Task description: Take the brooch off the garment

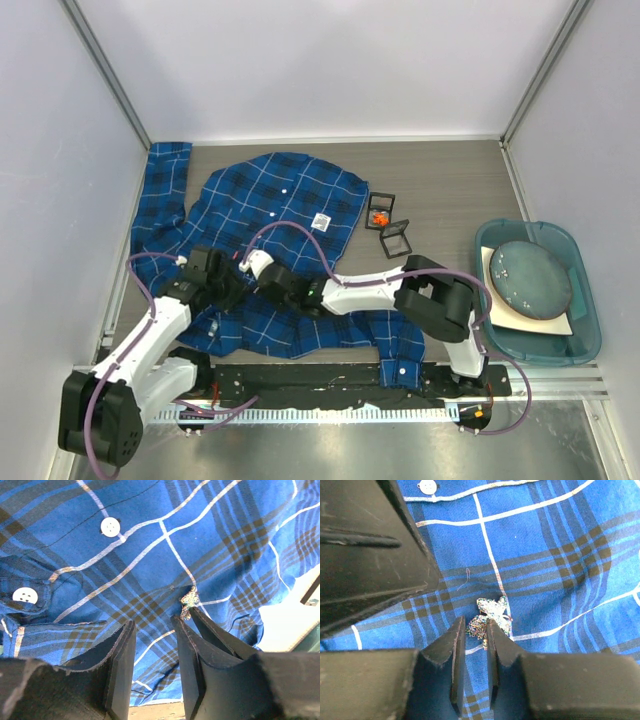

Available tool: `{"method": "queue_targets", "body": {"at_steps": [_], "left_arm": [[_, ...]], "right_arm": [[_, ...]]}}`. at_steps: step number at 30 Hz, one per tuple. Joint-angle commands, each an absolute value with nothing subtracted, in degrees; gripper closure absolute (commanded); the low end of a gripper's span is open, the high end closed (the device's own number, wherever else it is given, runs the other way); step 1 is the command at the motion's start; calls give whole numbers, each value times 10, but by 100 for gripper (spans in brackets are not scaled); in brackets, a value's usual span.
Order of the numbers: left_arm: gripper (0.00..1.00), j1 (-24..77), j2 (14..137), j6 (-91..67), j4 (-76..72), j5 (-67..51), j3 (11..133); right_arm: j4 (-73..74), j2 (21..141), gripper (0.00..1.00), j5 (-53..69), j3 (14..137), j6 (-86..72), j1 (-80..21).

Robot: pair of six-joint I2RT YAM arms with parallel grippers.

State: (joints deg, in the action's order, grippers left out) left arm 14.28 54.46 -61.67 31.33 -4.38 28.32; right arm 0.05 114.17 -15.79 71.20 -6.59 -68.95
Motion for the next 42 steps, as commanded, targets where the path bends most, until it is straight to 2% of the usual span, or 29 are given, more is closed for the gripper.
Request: {"method": "queue_targets", "body": {"at_steps": [1, 14, 22, 31, 42], "left_arm": [[58, 145, 525, -584, 288, -68, 302], [54, 144, 561, -579, 181, -166, 289], [56, 146, 620, -563, 161, -185, 302], [67, 150, 638, -555, 147, -180, 298], [65, 163, 645, -534, 159, -163, 304]], "right_arm": [[-36, 1093, 99, -97, 682, -128, -669], [-209, 1040, 99, 115, 552, -294, -552], [-219, 1042, 99, 130, 541, -294, -546], [-236, 1064, 81, 136, 544, -295, -546], [-222, 1079, 76, 129, 554, -290, -545]]}}
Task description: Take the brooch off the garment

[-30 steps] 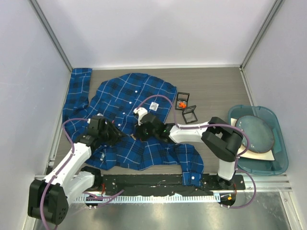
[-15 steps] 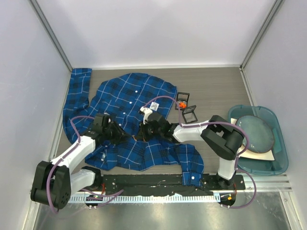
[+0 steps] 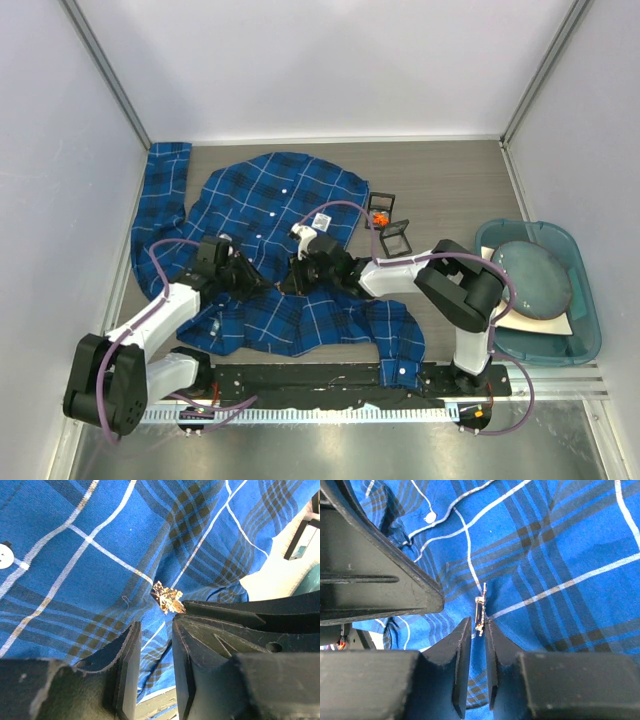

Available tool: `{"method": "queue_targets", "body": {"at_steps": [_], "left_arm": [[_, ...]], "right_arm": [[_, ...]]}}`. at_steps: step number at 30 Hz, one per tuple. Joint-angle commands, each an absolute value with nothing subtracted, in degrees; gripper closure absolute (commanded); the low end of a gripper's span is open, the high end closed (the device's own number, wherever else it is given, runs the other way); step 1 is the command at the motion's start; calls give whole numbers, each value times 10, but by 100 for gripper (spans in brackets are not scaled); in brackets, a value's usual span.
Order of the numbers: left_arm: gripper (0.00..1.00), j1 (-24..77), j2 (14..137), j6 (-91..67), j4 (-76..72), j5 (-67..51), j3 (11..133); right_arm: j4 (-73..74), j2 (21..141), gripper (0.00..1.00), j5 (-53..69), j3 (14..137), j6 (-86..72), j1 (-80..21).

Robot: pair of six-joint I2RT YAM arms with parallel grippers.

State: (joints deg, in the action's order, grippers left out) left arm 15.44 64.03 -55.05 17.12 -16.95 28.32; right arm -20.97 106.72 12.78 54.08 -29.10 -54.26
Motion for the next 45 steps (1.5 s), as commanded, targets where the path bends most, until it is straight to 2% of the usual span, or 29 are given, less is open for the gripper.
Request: {"method": "queue_targets", "body": {"at_steps": [1, 4, 10, 14, 17, 20, 26, 31, 36, 41, 45], "left_arm": [[65, 165, 647, -534, 159, -162, 306], [64, 175, 655, -530, 159, -157, 308], [66, 189, 661, -527, 157, -149, 296], [67, 190, 629, -527, 156, -142, 287], [66, 190, 594, -529, 165, -126, 288], [65, 190, 570, -533, 188, -102, 295], [56, 189, 536, -544, 210, -87, 304], [55, 189, 555, -541, 206, -103, 316], [60, 194, 627, -483, 249, -128, 371], [52, 243, 688, -431, 344, -18, 456], [50, 296, 728, -436, 383, 73, 510]], "right_arm": [[-222, 1080, 77, 134, 555, -290, -545], [-221, 1085, 78, 136, 557, -290, -545], [-177, 1082, 93, 131, 584, -264, -545], [-135, 1075, 96, 127, 607, -236, -545], [-108, 1076, 95, 127, 628, -221, -545], [-99, 1086, 89, 129, 648, -218, -545], [-76, 1098, 77, 122, 686, -210, -545], [-64, 1107, 77, 107, 704, -216, -543], [-62, 1053, 75, 80, 651, -254, -512], [-55, 985, 70, 70, 570, -265, -478], [-45, 931, 69, 63, 522, -264, -465]]}}
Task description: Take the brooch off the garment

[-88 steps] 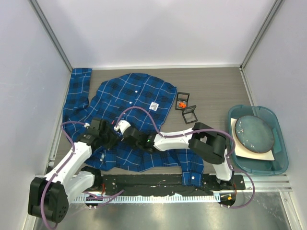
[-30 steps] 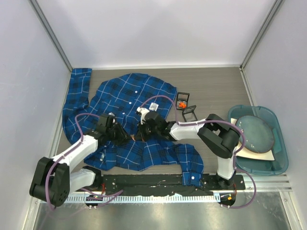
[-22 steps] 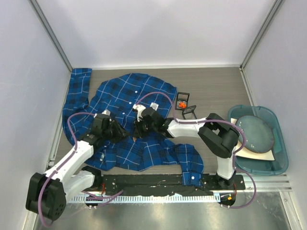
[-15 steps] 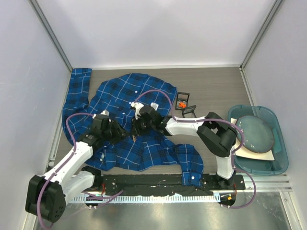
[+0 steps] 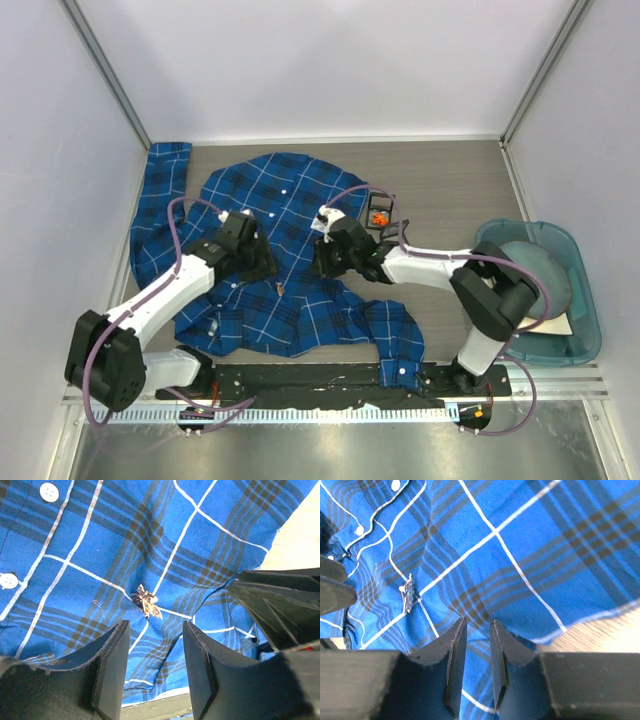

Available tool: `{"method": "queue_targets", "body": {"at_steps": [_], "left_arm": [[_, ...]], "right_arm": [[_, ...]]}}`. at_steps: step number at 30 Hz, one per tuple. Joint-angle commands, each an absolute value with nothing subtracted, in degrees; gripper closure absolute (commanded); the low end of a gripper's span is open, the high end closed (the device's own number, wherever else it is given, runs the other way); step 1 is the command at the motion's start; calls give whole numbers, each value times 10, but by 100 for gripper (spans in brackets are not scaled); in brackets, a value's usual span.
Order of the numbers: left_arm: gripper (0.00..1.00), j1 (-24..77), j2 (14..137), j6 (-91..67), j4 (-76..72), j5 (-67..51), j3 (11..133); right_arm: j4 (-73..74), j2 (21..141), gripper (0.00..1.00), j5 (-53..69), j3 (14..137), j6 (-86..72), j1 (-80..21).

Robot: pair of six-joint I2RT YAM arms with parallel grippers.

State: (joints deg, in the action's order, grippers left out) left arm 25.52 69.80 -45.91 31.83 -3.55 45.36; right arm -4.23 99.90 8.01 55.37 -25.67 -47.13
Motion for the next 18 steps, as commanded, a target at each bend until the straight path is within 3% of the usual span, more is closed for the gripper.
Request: {"method": "queue_targets", "body": {"at_steps": [1, 9, 18], "left_arm": [[50, 318, 740, -439, 392, 91, 520], [53, 412, 896, -510, 512, 226, 655], [55, 466, 966, -599, 561, 265, 699]], "right_arm": [[-44, 909, 69, 62, 514, -261, -463], [-38, 854, 66, 48, 471, -243, -455], [-61, 845, 65, 65, 439, -242, -454]]}}
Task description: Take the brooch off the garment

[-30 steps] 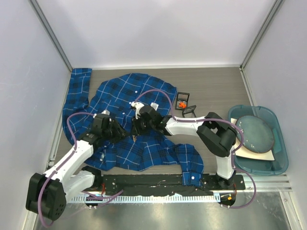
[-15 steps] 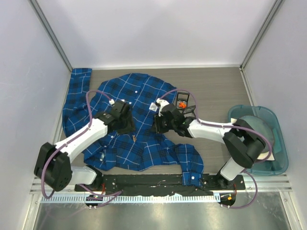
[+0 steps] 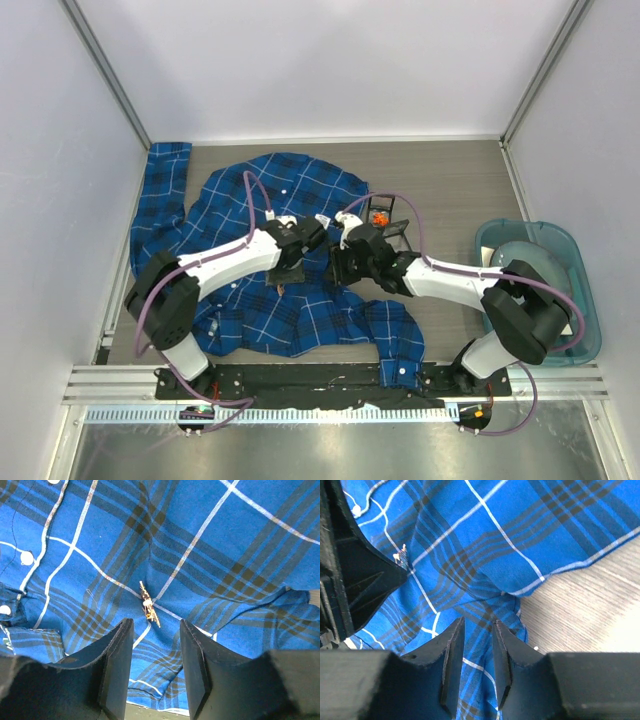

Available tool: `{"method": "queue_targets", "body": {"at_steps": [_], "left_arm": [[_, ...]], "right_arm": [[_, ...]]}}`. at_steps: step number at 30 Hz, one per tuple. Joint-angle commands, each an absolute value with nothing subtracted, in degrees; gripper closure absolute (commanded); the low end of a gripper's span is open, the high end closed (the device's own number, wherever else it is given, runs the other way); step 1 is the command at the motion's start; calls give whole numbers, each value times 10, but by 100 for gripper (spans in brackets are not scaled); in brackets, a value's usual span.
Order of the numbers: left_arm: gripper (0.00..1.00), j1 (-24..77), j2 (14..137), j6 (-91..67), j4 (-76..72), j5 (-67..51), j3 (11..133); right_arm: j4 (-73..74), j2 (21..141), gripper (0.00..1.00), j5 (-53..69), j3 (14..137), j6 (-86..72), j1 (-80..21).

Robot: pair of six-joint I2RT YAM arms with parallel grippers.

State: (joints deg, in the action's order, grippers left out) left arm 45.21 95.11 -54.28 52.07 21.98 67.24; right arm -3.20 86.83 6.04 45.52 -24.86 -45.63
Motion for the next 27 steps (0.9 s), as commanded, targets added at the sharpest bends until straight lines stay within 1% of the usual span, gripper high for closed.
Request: {"method": "queue_targets", "body": {"at_steps": [1, 12, 15, 16, 17, 18, 20, 21, 27], "left_arm": [[57, 468, 977, -605, 565, 269, 700], [68, 475, 1020, -637, 565, 277, 710], [74, 475, 1026, -641, 563, 274, 709], [79, 475, 1027, -642, 562, 274, 708], [81, 475, 1025, -642, 560, 276, 703], [88, 475, 1024, -643, 559, 279, 701], [94, 475, 1019, -648, 562, 282, 700], [99, 475, 1011, -649, 561, 282, 699], [100, 474, 962, -662, 545, 276, 672]], "right_arm": [[-67, 845, 66, 66, 432, -243, -454], [-97, 853, 66, 93, 407, -258, -458], [-100, 861, 66, 96, 409, -258, -465], [-106, 865, 66, 99, 410, -257, -468], [-110, 874, 66, 104, 410, -257, -469], [-113, 878, 66, 107, 411, -258, -475], [-123, 893, 66, 112, 415, -263, -481], [-127, 896, 66, 114, 415, -265, -483], [-159, 932, 66, 134, 423, -276, -504]]}}
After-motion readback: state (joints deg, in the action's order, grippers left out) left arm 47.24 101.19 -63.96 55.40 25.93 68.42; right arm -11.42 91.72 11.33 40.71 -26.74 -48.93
